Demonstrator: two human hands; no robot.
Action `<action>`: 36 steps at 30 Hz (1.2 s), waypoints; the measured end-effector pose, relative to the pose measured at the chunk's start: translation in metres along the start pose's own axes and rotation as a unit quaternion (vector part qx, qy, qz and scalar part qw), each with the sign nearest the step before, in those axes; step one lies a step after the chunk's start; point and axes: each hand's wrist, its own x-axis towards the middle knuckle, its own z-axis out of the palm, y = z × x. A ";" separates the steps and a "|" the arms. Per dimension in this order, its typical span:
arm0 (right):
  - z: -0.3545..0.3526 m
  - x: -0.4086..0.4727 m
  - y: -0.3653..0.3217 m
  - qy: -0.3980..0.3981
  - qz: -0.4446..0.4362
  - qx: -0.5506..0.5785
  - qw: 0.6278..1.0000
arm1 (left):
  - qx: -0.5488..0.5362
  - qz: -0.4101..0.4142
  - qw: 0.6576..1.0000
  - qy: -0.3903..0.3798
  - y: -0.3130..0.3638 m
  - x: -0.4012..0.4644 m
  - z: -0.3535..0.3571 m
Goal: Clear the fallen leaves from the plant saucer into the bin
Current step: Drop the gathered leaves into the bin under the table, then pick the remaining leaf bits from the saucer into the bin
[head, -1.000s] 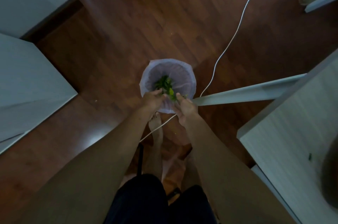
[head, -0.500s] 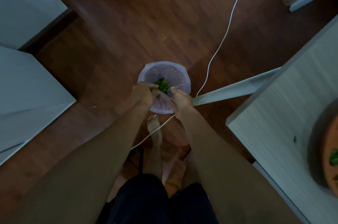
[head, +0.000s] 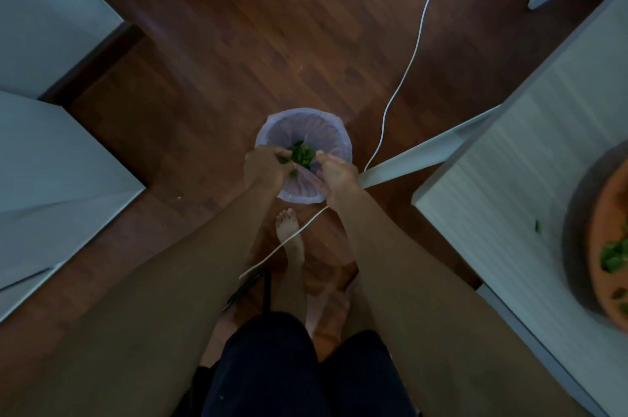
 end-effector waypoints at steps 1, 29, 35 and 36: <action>-0.002 -0.004 -0.001 0.003 -0.001 -0.002 1.000 | 0.000 0.001 1.000 0.000 0.001 -0.002 -0.002; -0.171 -0.215 -0.081 0.105 -0.329 0.140 0.928 | 0.107 0.334 0.935 -0.059 0.196 -0.159 -0.038; -0.270 -0.215 -0.053 0.173 -0.291 0.182 0.923 | 0.214 0.392 0.886 -0.122 0.228 -0.191 0.034; -0.285 -0.215 -0.048 0.185 -0.279 0.179 0.925 | 0.239 0.407 0.872 -0.128 0.228 -0.194 0.046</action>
